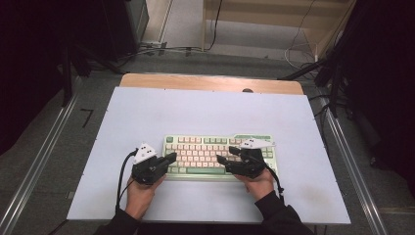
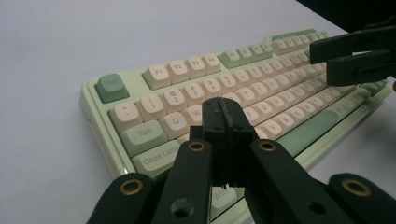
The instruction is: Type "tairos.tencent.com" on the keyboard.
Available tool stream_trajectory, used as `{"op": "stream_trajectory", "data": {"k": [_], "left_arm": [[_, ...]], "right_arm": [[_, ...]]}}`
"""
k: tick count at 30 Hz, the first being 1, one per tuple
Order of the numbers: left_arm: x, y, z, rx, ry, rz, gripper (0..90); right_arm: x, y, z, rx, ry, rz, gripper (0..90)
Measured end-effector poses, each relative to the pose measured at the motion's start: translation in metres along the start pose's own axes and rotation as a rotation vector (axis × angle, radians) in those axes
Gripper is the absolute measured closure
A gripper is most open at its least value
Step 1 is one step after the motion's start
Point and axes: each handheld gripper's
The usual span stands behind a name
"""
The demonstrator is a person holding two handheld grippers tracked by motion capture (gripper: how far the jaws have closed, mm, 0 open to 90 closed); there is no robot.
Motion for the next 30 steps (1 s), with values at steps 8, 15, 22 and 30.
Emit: {"op": "stream_trajectory", "data": {"k": [8, 15, 22, 30], "left_arm": [[0.010, 0.002, -0.016, -0.042, -0.055, -0.039, 90.0], [0.018, 0.005, -0.027, -0.055, -0.093, -0.056, 90.0], [0.022, 0.007, -0.037, -0.079, -0.116, -0.071, 90.0], [0.022, 0.007, -0.046, -0.116, -0.117, -0.074, 90.0]], "right_arm": [[0.004, -0.003, 0.004, -0.001, -0.019, -0.010, 37.0], [0.007, -0.006, 0.008, -0.003, -0.031, -0.025, 37.1], [0.011, -0.010, 0.014, 0.007, -0.049, -0.036, 37.3], [0.016, -0.012, 0.021, 0.019, -0.065, -0.052, 37.5]]}}
Point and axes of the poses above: each handheld gripper's, and its own axes: z roughly backward along the jaws, y roughly out of its top, x roughly to its right, and after that the axes turned 13 degrees about -z, right-handed
